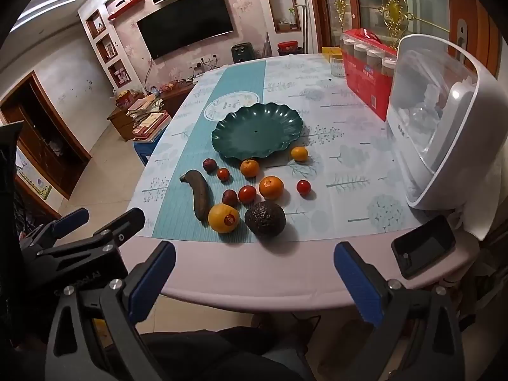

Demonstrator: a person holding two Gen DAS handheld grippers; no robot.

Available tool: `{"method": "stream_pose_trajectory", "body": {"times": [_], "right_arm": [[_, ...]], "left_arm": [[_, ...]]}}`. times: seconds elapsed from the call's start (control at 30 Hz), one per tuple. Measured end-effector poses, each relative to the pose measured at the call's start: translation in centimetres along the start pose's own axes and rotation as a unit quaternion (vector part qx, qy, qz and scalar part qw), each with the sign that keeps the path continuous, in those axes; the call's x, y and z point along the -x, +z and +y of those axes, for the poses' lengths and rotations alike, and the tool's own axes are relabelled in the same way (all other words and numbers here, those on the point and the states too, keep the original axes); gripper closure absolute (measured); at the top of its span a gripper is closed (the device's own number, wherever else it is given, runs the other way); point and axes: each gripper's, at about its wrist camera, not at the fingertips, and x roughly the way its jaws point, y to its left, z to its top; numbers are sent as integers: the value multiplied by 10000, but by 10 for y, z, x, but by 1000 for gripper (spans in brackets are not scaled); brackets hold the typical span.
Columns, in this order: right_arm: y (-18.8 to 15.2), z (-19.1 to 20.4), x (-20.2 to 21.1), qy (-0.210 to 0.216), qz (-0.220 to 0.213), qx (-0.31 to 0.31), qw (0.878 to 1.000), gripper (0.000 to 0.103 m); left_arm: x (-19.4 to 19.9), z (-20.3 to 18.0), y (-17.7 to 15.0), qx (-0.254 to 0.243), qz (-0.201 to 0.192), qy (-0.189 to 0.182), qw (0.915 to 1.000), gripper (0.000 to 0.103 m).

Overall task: Organize fruits
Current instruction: 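Move both tools toward the fruits in front of the green plate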

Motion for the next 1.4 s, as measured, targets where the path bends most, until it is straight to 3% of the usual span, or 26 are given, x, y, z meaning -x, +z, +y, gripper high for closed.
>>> {"method": "stream_pose_trajectory", "body": {"times": [0.53,0.7,1.4], "right_arm": [[8,0,5,42,3,-5,10000,3],[-10,-8,-5,50,-5,74,10000,3],[3,-4,-7,168,13,228,9996,3]], "left_arm": [[-1,-3,-7,48,56,-29,10000,2],[-1,3,-9,169,117,-38,9998,4],[-3,15,-12,475,353,36,9982,4]]}}
